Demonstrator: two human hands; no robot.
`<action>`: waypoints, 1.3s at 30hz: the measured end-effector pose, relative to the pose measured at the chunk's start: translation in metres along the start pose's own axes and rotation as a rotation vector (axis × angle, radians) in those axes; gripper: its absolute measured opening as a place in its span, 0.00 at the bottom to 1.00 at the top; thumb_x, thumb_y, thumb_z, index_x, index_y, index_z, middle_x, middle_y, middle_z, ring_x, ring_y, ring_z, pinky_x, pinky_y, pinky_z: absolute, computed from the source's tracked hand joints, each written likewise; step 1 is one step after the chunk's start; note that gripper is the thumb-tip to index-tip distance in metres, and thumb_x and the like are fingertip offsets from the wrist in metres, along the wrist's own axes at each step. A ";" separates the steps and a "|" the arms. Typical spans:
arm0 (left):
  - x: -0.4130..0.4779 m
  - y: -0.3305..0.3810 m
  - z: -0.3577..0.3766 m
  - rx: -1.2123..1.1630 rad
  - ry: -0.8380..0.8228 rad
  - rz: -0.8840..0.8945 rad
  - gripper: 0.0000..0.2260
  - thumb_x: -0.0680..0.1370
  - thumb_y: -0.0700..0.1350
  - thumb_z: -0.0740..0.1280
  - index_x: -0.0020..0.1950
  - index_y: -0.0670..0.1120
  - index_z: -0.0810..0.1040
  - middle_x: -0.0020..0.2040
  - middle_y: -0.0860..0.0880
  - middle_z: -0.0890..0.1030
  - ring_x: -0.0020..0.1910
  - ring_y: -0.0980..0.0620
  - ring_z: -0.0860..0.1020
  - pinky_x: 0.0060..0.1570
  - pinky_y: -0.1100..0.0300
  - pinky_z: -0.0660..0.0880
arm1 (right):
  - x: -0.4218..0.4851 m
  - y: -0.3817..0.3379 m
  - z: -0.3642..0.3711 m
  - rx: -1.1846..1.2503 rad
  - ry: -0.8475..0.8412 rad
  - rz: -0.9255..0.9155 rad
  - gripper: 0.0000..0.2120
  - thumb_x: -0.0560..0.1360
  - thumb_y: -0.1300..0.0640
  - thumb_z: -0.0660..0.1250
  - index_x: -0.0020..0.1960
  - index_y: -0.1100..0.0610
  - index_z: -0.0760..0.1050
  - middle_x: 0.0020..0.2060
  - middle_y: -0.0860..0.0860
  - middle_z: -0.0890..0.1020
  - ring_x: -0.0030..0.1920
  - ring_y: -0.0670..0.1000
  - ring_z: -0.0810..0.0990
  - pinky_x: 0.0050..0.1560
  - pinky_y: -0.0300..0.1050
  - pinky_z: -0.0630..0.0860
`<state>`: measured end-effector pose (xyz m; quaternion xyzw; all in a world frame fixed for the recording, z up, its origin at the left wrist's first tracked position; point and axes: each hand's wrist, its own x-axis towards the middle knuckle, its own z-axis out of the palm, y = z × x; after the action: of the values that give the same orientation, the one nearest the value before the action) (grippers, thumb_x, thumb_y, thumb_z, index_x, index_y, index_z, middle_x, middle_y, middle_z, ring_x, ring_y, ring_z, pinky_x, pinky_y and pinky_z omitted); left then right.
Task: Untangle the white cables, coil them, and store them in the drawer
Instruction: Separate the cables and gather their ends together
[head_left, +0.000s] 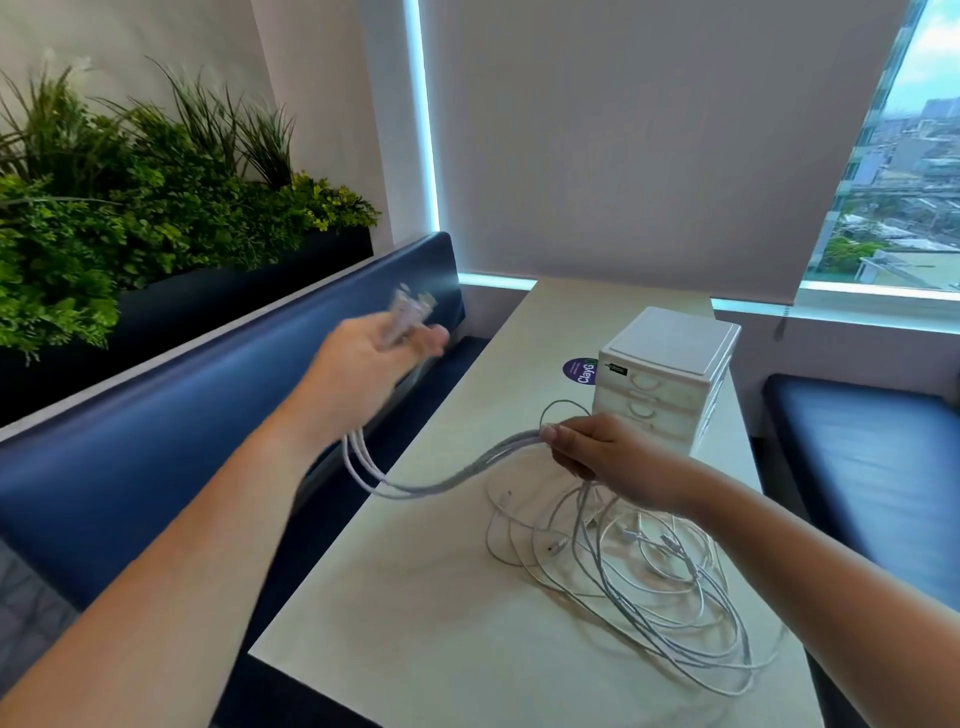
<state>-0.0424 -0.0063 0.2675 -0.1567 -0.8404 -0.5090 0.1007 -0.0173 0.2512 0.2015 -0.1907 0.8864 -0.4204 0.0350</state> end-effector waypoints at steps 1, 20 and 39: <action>-0.005 0.005 0.012 0.044 -0.066 0.007 0.14 0.71 0.65 0.68 0.45 0.56 0.82 0.36 0.59 0.79 0.33 0.59 0.76 0.37 0.62 0.72 | 0.001 -0.007 -0.001 -0.017 -0.009 -0.007 0.23 0.77 0.38 0.55 0.30 0.52 0.66 0.24 0.44 0.68 0.27 0.45 0.64 0.35 0.43 0.63; -0.009 0.000 0.045 0.170 -0.377 -0.111 0.16 0.73 0.61 0.69 0.33 0.51 0.77 0.35 0.56 0.72 0.35 0.53 0.72 0.39 0.59 0.70 | 0.000 0.006 0.002 -0.043 -0.224 0.026 0.17 0.78 0.43 0.61 0.36 0.52 0.71 0.28 0.46 0.76 0.32 0.47 0.74 0.43 0.47 0.70; 0.023 0.012 -0.038 -0.082 0.359 0.066 0.17 0.79 0.55 0.67 0.32 0.51 0.69 0.31 0.50 0.63 0.28 0.56 0.61 0.29 0.64 0.62 | -0.037 0.084 -0.022 -0.441 0.065 0.174 0.16 0.81 0.51 0.58 0.34 0.50 0.67 0.27 0.46 0.73 0.27 0.44 0.69 0.33 0.38 0.66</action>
<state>-0.0588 -0.0306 0.3026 -0.0949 -0.7818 -0.5590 0.2593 -0.0136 0.3289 0.1486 -0.1032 0.9705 -0.2178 -0.0002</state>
